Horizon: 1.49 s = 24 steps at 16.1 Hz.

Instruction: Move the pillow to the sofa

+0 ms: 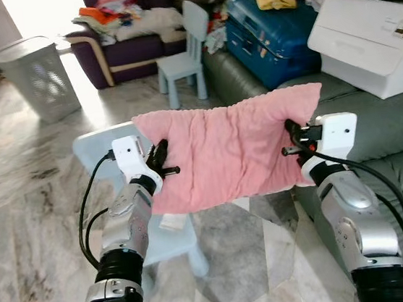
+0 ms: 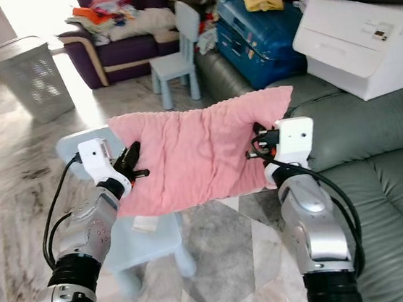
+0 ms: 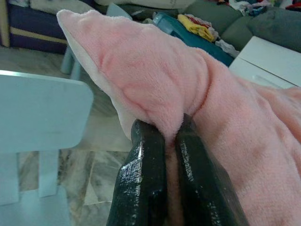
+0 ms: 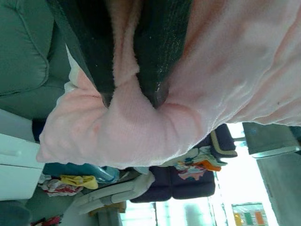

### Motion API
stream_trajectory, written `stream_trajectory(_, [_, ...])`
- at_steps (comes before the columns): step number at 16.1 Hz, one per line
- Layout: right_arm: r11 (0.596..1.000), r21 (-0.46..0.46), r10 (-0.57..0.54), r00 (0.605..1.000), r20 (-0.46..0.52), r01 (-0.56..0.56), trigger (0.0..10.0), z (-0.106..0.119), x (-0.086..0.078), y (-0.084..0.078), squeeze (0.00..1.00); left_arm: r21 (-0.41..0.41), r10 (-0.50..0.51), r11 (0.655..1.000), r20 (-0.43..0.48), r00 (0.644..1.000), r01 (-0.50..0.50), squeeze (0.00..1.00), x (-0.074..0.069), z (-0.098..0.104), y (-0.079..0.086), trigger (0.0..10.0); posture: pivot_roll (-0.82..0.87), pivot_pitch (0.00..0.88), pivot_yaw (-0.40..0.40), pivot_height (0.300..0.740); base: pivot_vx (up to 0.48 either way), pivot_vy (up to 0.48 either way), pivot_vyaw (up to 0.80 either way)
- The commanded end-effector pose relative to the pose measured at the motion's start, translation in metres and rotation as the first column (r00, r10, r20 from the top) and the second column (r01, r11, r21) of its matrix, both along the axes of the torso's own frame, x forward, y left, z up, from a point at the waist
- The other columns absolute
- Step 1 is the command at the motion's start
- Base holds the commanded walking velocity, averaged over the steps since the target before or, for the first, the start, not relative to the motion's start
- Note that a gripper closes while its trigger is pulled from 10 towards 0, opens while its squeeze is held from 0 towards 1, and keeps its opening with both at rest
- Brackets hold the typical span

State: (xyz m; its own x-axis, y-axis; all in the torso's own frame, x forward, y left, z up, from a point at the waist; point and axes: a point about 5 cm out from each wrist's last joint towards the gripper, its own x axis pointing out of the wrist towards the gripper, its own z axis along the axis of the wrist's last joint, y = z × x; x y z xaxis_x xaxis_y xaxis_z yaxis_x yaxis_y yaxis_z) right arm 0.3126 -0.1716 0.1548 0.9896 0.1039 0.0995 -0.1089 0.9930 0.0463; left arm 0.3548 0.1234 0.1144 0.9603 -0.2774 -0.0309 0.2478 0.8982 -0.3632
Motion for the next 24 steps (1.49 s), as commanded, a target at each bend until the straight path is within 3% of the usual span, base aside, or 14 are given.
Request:
stream_trajectory(1, [1.000,0.006,0.021,0.999,0.032,-0.021,10.0,0.0080,0.0006,0.0064,0.00,0.002,-0.005,1.000,0.015,1.000,0.005,0.00,0.0014,0.0035,0.0018,10.0,-0.26,0.000,0.043,0.740,0.307,0.000,-0.48])
stream_trajectory(10, [1.000,0.007,0.022,0.999,0.027,-0.022,10.0,0.0078,-0.0003,0.0074,0.00,-0.005,-0.027,1.000,0.005,1.000,0.027,0.00,-0.0007,0.0001,-0.0025,10.0,-0.26,0.000,0.043,0.740,0.324,0.000,-0.48])
stream_trajectory(24, [1.000,0.009,0.021,0.999,0.028,-0.021,10.0,0.0081,-0.0006,0.0080,0.00,-0.008,-0.042,0.999,0.004,0.999,0.043,0.00,-0.0017,-0.0003,-0.0034,10.0,-0.26,0.000,0.045,0.740,0.350,0.000,-0.80])
